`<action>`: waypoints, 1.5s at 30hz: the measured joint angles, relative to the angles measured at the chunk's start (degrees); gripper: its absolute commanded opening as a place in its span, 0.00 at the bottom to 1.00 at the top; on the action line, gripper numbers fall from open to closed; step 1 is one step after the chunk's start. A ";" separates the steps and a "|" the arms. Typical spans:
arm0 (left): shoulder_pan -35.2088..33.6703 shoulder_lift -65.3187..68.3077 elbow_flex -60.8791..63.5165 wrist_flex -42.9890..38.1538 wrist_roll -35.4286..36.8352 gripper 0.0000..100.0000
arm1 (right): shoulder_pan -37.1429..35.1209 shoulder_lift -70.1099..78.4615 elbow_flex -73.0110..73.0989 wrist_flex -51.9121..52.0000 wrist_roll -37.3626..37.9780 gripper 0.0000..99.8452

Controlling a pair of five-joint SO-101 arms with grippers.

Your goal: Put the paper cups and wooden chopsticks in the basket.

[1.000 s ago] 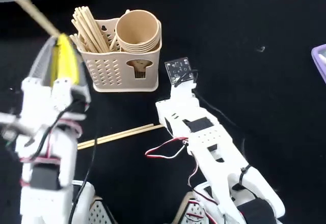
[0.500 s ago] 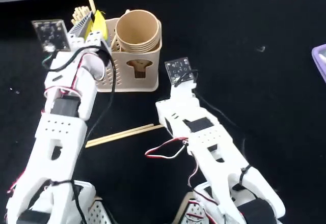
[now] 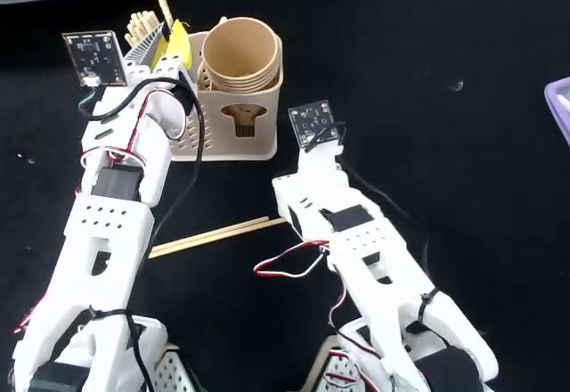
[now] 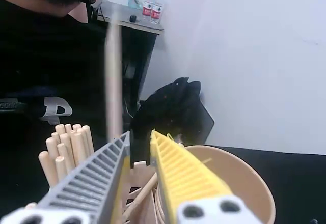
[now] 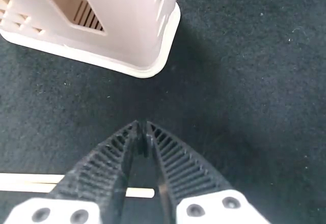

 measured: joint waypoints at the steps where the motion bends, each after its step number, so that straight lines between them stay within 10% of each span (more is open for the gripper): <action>1: 0.00 0.00 0.00 0.00 0.00 0.08 | 0.00 0.00 0.00 0.00 0.00 0.02; 12: -1.23 -0.97 0.00 4.31 0.00 0.08 | 0.00 0.00 0.00 0.00 0.00 0.02; 24: -24.44 -33.23 3.60 47.82 -3.16 0.08 | -14.33 0.00 -5.80 11.78 8.97 0.02; 32: -36.66 -29.01 23.91 42.20 -14.95 0.08 | -22.15 0.00 -5.80 13.71 15.91 0.23; 45: -36.75 0.44 23.30 40.09 -15.03 0.08 | -22.68 0.00 -5.80 22.15 38.86 0.25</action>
